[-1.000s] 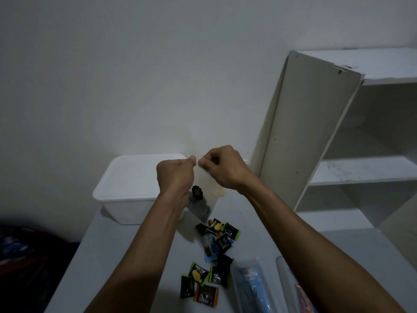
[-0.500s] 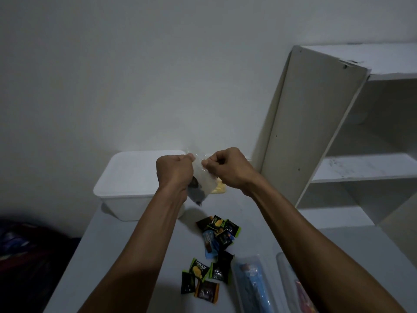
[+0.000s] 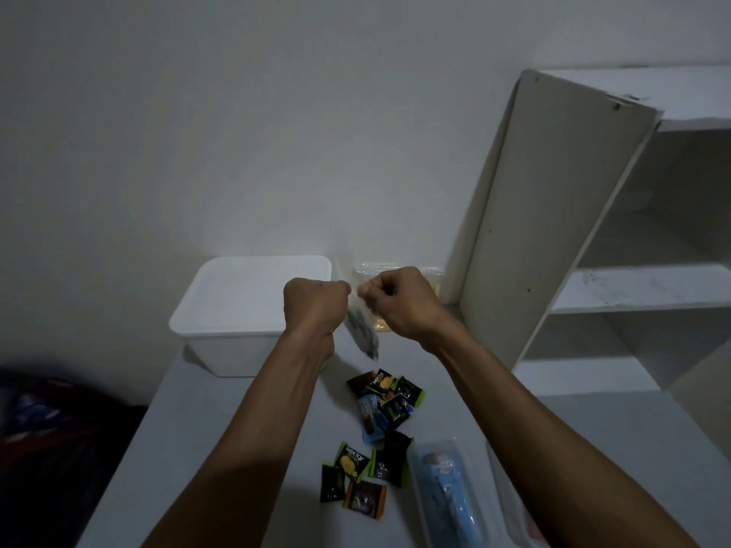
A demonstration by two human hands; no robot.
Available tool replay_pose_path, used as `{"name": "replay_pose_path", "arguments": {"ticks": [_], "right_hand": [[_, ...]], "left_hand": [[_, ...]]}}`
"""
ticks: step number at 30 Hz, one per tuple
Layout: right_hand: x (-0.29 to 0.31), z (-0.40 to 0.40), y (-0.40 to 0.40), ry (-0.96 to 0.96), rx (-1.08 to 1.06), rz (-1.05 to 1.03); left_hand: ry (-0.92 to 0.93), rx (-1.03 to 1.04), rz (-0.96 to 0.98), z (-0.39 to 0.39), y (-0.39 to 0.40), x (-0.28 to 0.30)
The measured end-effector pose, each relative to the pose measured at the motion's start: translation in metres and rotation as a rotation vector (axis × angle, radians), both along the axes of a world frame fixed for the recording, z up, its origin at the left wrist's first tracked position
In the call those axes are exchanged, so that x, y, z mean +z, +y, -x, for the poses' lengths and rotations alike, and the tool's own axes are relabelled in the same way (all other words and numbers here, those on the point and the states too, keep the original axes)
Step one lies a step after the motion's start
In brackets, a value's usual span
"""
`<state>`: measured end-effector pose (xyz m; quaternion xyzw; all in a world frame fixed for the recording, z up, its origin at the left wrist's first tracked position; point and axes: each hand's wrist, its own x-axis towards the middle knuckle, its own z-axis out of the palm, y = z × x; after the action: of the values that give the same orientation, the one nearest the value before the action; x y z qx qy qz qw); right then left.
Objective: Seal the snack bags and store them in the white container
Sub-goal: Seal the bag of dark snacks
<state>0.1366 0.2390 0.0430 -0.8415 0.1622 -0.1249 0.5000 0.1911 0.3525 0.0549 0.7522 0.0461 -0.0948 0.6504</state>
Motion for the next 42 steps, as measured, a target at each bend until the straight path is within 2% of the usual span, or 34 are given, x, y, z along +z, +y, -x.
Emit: {"name": "replay_pose_path", "arguments": {"ticks": [4,6,9,13,16,21,26,29,33,42], "right_hand": [[0.001,0.004,0.0,0.024,0.001,0.021],[0.01,0.022,-0.004,0.025,-0.007,0.122],[0.027,0.027,-0.02,0.052,0.099,0.292],[0.053,0.034,-0.037,0.092,0.246,0.374],[0.064,0.036,-0.046,0.076,0.271,0.312],[0.046,0.043,-0.056,-0.062,0.147,-0.004],[0.006,0.043,-0.049,-0.257,-0.09,-0.123],[-0.008,0.037,-0.048,-0.329,-0.179,-0.176],[-0.035,0.034,-0.054,-0.308,-0.22,-0.209],[-0.116,0.027,-0.093,-0.154,-0.367,-0.304]], "left_hand": [[0.002,-0.004,0.025,0.003,-0.002,-0.006],[-0.058,-0.053,0.031,0.017,0.0,-0.007],[-0.197,-0.079,0.018,0.004,0.009,-0.013],[-0.245,-0.357,0.058,-0.007,0.021,-0.013],[-0.261,-0.36,0.113,-0.005,0.02,-0.011],[-0.176,-0.249,0.247,-0.006,0.019,-0.009],[-0.14,-0.232,0.259,-0.006,0.017,-0.014],[-0.218,-0.189,0.224,-0.007,0.012,-0.023],[-0.309,-0.189,0.173,-0.009,0.007,-0.049],[-0.124,-0.202,0.122,-0.02,-0.041,-0.131]]}}
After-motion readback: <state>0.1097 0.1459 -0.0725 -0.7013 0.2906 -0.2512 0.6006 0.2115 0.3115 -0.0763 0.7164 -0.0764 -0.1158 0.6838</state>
